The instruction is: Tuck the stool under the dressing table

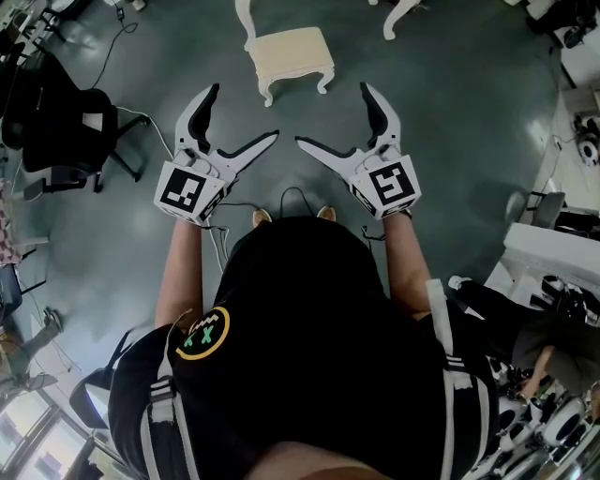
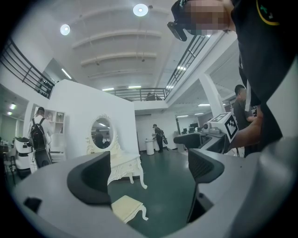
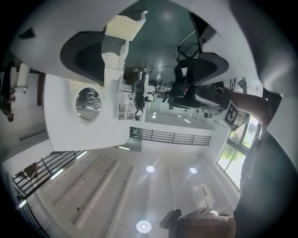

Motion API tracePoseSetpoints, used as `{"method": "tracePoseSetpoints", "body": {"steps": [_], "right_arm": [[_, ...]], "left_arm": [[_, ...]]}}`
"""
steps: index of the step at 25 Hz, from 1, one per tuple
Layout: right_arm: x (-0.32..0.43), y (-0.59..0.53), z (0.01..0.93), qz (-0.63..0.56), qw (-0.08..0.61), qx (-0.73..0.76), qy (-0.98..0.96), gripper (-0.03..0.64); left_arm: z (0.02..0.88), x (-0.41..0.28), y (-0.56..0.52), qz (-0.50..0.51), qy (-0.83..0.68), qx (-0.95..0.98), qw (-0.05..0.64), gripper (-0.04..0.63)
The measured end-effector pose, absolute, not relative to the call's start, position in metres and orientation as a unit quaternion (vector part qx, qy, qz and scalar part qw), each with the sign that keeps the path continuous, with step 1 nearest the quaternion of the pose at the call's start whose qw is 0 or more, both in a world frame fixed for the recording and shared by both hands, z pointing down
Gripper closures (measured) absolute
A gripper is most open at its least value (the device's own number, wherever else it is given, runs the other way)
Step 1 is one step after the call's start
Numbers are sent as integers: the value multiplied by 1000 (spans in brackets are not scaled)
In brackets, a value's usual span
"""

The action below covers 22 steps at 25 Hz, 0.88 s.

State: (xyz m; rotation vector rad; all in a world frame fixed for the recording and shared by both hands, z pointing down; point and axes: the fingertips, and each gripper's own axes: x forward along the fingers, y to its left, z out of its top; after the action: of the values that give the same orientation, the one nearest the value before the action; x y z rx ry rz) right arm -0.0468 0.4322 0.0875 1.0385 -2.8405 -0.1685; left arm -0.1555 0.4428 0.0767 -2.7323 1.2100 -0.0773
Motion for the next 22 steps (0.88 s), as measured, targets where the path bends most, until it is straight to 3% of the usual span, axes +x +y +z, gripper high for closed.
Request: {"method": "tracePoseSetpoints", "body": {"steps": [11, 22], "right_arm": [[-31, 432, 91, -54, 56, 335, -939, 18], [34, 446, 97, -55, 52, 300, -951, 18]], "left_arm": [[77, -137, 441, -33, 412, -908, 73, 87], [85, -72, 456, -55, 441, -893, 70, 87]]}}
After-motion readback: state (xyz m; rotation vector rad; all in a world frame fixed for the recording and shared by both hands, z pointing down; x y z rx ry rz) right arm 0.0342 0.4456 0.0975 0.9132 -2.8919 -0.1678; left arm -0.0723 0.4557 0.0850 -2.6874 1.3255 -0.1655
